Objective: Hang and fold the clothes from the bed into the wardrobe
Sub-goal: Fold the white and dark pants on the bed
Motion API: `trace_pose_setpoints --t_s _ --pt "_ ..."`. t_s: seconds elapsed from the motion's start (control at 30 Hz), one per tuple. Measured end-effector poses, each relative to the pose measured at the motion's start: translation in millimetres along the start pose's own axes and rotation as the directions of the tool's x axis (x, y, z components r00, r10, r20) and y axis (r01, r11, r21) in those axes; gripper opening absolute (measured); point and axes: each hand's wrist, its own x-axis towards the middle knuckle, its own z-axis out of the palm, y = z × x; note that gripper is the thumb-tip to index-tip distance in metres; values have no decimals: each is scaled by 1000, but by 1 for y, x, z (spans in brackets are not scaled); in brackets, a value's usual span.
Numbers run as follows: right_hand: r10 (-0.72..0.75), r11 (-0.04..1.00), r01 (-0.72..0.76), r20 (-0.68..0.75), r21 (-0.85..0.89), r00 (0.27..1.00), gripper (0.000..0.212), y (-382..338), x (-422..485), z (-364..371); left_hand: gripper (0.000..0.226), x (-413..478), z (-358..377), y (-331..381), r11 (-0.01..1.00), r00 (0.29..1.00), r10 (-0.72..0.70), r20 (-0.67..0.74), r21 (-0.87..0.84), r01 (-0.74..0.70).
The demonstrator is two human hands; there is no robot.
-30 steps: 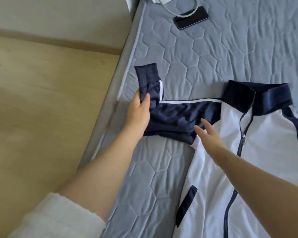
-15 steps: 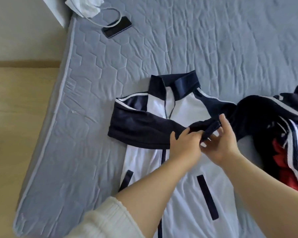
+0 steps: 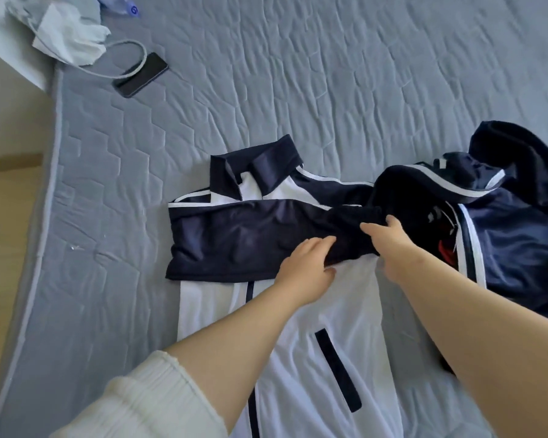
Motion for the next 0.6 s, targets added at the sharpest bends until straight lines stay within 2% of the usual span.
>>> trace_pose_setpoints --t_s 0.07,0.17,0.2,0.23,0.3,0.37,0.43,0.5,0.6 --pt "19 1000 -17 -155 16 988 69 -4 10 -6 56 11 -2 -1 999 999 -40 16 20 40" --pt "0 985 77 -453 151 892 60 -20 19 -29 55 29 -2 3 996 997 -77 27 41 76" --pt "-59 989 122 -543 81 838 61 -24 20 -39 54 34 -2 6 996 996 -85 25 34 84" --pt "-163 986 155 -600 -65 784 64 -28 21 -49 54 39 -2 10 995 995 -93 18 20 93" --pt "-421 889 203 -560 -410 714 75 -33 20 -64 52 48 -1 16 995 995 -104 2 -6 104" --pt "-510 785 175 -460 -594 727 82 -38 22 -75 52 54 -1 21 995 995 -104 -4 -14 103" --pt "-498 735 98 -437 -670 749 70 -43 27 -83 51 58 0 25 994 994 -105 -10 -42 104" --pt "-512 712 64 -455 -699 729 53 -48 31 -86 50 59 0 30 989 994 -109 -14 -101 107" --pt "-570 717 123 -475 -686 671 55 -56 36 -85 46 61 -3 36 979 994 -107 -25 -177 101"
